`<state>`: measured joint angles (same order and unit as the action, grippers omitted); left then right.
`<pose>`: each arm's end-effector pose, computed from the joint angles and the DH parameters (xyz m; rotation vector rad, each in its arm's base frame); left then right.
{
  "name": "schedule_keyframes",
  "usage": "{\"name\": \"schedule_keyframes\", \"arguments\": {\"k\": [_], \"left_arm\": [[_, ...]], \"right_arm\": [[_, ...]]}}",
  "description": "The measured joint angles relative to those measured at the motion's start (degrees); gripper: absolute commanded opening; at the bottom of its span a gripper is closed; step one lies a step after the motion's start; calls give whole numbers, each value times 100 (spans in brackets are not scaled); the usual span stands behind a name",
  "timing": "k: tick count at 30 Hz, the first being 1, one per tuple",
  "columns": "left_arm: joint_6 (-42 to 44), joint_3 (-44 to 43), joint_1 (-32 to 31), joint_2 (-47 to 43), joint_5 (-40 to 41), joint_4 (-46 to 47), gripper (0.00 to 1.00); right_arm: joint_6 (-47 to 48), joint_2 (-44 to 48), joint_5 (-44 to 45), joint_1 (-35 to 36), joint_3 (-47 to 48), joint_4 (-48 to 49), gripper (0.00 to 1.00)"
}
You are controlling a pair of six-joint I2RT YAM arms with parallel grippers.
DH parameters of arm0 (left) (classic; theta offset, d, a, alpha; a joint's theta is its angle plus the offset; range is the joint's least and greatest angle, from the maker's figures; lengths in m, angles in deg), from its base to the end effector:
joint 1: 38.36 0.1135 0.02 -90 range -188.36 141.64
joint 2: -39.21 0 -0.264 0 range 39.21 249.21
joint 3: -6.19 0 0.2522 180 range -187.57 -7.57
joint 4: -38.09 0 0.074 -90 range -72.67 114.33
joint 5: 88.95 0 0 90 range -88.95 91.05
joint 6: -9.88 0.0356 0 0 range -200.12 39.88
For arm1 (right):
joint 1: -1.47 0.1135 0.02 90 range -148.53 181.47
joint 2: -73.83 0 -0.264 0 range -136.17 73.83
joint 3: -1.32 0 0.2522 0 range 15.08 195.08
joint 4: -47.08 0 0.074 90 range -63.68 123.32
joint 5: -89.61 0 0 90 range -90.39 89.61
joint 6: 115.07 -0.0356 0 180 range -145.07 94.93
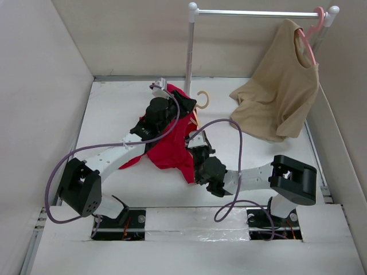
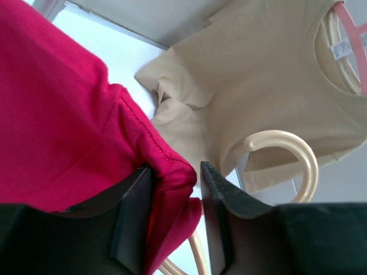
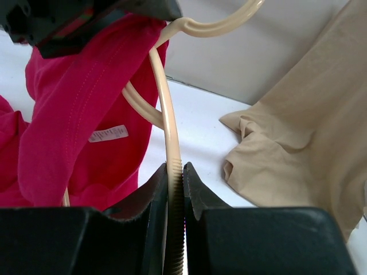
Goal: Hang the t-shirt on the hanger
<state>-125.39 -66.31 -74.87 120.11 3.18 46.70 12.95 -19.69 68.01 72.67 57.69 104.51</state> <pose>0.2719 -0.1996 0.3377 -0.1590 1.6673 -1.0767 0.1341 0.2912 0.2549 -0.2593 1.4242 -0.2501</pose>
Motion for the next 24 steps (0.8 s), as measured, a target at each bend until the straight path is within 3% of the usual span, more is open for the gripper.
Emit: {"name": "schedule_keyframes", "arguments": {"k": [6,17,21,23,24], "left_arm": [[-70,127,-293,103,695,466,0],[28,433,-472,-83,1115,837,0],[79,791,-494,-520,1189,925,0],[101,944,-514,-763,1165,975,0],[120,1001,-516,-870,1139,997,0]], "right_arm": [[31,0,101,-17,57,9,0],[-140,168,-20,-13,-179,120,0],[-450,376,-264,63,-391,116,24],[-713,525,-391,94,-501,111,30],[-887,610,-450,92,-546,96,40]]}}
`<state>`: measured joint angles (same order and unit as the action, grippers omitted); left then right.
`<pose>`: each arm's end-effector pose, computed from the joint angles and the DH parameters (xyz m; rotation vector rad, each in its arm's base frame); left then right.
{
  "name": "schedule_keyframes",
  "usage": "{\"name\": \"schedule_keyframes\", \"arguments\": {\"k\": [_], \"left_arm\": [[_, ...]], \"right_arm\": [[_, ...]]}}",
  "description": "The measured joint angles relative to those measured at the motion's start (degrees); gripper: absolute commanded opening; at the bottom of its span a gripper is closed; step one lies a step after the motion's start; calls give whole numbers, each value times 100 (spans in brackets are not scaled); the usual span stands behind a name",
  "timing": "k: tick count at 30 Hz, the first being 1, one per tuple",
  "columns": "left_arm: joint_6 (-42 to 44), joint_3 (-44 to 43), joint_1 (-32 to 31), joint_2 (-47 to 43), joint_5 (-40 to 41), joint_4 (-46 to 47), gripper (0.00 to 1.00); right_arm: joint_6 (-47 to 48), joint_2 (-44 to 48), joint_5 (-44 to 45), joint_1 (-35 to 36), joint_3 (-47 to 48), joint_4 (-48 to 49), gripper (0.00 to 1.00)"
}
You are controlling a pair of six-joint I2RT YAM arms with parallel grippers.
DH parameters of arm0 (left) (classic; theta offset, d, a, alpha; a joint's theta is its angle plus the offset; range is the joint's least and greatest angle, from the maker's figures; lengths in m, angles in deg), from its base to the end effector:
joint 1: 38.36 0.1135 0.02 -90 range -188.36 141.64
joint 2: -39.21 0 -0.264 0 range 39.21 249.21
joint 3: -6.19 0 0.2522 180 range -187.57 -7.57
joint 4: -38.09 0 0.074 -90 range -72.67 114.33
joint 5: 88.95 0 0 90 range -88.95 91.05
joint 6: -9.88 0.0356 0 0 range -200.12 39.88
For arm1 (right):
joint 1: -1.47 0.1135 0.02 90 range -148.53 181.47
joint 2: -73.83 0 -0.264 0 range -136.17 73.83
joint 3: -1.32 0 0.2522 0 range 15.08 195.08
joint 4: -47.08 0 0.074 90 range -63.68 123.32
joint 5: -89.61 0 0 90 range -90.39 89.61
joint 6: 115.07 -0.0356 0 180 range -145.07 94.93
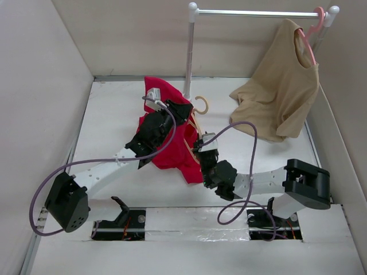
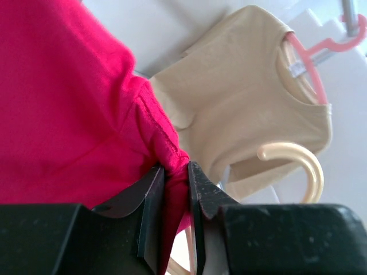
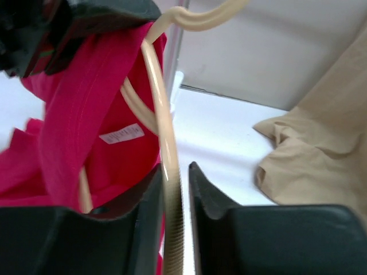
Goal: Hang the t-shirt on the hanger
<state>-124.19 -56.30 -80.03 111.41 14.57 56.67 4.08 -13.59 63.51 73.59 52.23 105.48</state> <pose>0.2260 -0.1900 0.3391 -0.2381 1.4894 -1.0576 0.1207 0.2700 0.2606 -0.1942 1.3927 -0.0397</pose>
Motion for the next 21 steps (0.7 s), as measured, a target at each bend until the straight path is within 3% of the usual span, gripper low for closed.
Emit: {"name": "schedule_keyframes", "arguments": {"k": [3,9,12,15,16,17,18,19,21], "left_arm": [[28,140,-22,-229,-96,127,0],[72,306,22,-396,-260,168,0],[70,509,68,-520,-302,177,0],[68,640,116,-658,-345,142,0],[72,640,127,-695,-356,129,0],[76,640,129,-743,-361,120,0],[81,640,129,-796,-361,120,0],[87,640,133,-855,-365,120,0],[118,640,157,-975,-365,118,0]], "right_arm": [[-592,350,-173,-2,-79,-39,49],[-1976,1401,-632,-66,-181,-535,56],[-2618,1864,-887,-186,-317,-1014,65],[-3215,2214,-1082,-238,-365,-1781,65],[-3427,2345,-1176,-249,-413,-2013,63],[-3626,2498,-1285,-280,-501,-2240,52],[-3853,2662,-1447,-330,-610,-2459,15],[-4061,2817,-1657,-426,-726,-2675,5],[-4527,3016,-2131,-713,-955,-2973,0]]}}
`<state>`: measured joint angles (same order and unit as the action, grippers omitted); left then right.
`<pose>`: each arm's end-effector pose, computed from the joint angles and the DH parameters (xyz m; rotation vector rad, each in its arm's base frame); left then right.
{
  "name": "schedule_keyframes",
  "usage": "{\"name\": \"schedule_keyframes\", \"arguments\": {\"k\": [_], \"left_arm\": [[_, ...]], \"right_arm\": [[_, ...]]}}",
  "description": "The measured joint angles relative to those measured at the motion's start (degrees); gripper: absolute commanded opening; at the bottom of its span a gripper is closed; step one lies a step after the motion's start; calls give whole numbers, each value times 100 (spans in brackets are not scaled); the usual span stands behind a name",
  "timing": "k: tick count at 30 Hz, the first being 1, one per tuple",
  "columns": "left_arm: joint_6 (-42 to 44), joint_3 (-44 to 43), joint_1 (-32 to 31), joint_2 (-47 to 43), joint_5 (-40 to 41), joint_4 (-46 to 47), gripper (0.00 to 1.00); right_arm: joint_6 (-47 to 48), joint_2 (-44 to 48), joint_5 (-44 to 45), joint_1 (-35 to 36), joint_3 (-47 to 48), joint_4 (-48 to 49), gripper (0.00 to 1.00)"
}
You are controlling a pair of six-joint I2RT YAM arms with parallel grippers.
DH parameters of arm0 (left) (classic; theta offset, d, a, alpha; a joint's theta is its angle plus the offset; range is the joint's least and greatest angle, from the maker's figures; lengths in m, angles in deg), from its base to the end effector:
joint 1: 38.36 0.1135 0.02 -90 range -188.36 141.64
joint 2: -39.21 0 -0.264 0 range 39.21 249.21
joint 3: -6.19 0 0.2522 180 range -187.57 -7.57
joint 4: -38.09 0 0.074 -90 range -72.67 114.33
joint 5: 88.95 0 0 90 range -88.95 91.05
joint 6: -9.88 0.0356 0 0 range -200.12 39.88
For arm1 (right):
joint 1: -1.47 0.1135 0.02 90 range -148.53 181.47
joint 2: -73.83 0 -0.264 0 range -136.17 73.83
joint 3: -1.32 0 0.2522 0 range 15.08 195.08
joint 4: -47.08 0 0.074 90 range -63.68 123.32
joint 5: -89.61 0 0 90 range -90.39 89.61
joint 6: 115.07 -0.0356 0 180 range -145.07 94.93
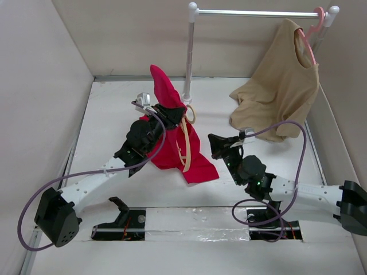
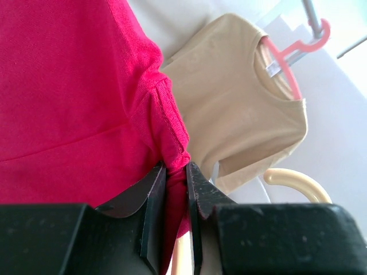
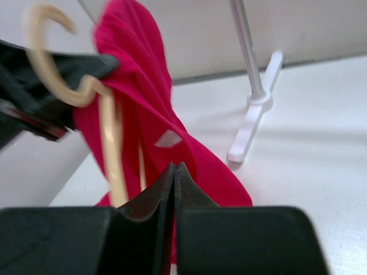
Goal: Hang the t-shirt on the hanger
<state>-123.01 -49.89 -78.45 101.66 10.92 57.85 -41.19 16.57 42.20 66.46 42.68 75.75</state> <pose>0.1987 -0.1593 0.3448 -0.1898 1.4152 -1.0987 0.1138 0.1869 0.2886 0.0397 1.4405 0.6707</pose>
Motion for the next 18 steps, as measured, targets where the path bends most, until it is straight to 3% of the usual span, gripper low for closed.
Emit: {"name": "schedule_keyframes", "arguments": {"k": [2,3,6,13,18], "left_arm": [[26,0,9,-120,4,-17,0],[39,0,9,-168,7,-33,0],[46,0,9,-345,17,-90,0],[39,-2,9,-586,-52,-262,0],[39,-59,9,-802,-94,-601,0]], "right_arm": [[-385,20,-444,-295,-188,-170,0],[-553,-44,-632,-422,-284,-212,6],[-944,-466,-1121,-544,-431,-297,42],[-1045,-1770,-1775,-614,-216,-341,62],[-962,-2293,-1891,-896,-96,-243,65]]}}
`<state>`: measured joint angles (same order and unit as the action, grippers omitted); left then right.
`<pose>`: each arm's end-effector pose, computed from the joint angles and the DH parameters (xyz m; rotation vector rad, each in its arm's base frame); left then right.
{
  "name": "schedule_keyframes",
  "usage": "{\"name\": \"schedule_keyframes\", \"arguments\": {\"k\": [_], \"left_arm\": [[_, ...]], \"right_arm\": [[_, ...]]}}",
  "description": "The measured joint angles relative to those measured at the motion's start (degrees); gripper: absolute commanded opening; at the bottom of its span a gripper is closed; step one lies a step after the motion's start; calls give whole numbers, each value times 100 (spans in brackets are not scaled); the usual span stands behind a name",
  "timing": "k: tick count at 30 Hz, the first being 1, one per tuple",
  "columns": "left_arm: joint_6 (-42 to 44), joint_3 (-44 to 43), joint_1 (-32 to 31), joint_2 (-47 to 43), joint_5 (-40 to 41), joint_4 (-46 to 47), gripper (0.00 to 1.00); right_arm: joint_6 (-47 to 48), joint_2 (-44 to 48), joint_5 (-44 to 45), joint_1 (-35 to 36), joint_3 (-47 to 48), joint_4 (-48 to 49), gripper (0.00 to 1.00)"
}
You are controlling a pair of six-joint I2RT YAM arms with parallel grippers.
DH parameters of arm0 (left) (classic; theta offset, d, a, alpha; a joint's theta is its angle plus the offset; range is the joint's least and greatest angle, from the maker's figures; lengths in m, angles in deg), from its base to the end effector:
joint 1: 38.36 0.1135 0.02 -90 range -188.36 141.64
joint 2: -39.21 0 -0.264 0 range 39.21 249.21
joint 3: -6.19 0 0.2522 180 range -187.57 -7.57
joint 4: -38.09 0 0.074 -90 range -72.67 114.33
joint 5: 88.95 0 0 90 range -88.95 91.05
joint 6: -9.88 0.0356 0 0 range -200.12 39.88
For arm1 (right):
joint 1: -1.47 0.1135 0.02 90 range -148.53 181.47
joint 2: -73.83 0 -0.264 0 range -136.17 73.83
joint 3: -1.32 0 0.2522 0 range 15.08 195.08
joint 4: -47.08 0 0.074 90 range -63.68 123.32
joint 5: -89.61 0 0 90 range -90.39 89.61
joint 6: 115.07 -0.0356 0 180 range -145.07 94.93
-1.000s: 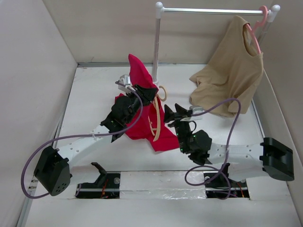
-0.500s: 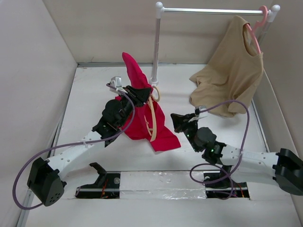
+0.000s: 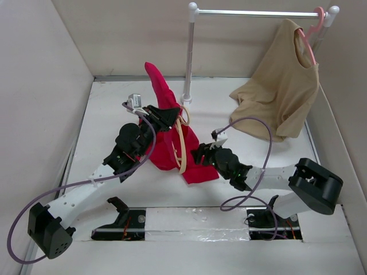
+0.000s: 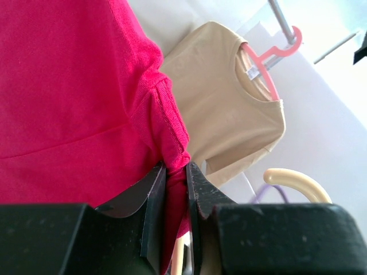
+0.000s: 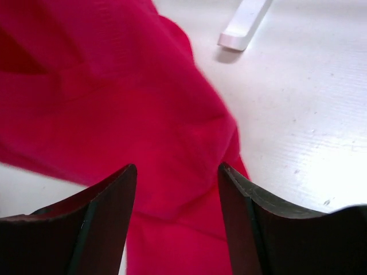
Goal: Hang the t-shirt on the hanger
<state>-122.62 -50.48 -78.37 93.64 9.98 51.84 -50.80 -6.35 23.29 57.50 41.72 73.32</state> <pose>0.1746 -0.1394 0.3682 -0.1722 1.3711 -1.1219 0.1641 0.2179 0.1873 -0.1845 1.8248 0.6462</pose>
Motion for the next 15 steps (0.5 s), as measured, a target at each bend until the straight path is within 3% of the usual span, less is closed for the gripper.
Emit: {"name": "schedule_keyframes", "arguments": {"k": [7,11,14,15], "left_arm": [[-26,-20,0,-190,-28,-83,0],[-61,-20,0,-153,-28,-87,0],[-61,-44,0,-61,-26,-79,0],[-63,-61,0,-7,-26,-76,0]], "right_arm": [[31,-638,-404,-380,179,186,62],[15,-732,-697,-380,186,302,54],[-15,-739,-844,-382,186,433,15],[-11,-739,-876,-382,186,470,9]]}}
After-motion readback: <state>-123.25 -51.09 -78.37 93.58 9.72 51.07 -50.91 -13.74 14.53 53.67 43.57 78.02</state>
